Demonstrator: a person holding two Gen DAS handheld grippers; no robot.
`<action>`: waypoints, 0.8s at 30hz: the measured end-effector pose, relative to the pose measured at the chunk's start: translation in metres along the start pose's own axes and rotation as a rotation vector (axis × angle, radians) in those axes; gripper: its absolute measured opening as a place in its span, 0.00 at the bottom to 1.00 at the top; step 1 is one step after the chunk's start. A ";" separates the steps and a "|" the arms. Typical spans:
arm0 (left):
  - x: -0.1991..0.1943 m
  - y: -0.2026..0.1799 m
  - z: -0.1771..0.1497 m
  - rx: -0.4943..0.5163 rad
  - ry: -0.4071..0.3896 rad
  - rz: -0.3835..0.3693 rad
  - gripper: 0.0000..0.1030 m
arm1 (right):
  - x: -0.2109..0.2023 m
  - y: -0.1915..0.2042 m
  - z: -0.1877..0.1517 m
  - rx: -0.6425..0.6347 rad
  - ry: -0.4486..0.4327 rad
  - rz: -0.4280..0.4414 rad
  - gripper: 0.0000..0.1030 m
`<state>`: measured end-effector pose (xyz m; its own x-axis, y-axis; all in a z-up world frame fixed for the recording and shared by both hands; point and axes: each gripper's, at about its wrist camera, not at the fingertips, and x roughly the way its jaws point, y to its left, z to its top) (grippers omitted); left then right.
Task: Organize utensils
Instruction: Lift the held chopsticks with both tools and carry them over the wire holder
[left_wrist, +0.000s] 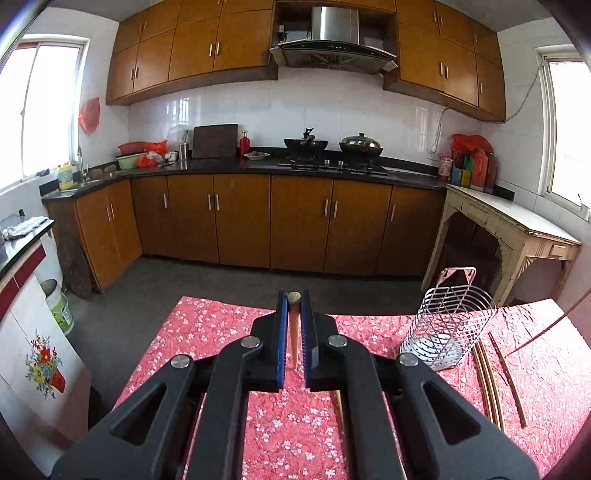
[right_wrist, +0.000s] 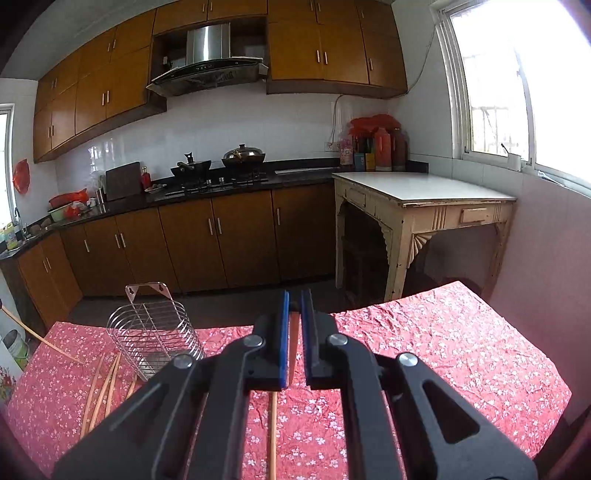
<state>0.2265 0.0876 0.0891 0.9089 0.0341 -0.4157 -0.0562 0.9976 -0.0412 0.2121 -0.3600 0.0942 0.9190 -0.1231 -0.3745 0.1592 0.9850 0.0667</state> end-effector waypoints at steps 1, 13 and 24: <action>-0.001 0.000 0.002 0.001 -0.005 0.003 0.06 | 0.000 0.002 0.004 -0.005 -0.004 0.002 0.07; -0.022 -0.013 0.029 0.012 -0.059 -0.030 0.06 | -0.019 0.031 0.045 -0.045 -0.044 0.049 0.07; -0.057 -0.087 0.104 0.030 -0.201 -0.180 0.06 | -0.059 0.077 0.118 -0.055 -0.149 0.202 0.07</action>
<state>0.2223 0.0055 0.2112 0.9670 -0.1358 -0.2155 0.1235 0.9899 -0.0696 0.2125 -0.2913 0.2306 0.9738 0.0643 -0.2181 -0.0490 0.9960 0.0746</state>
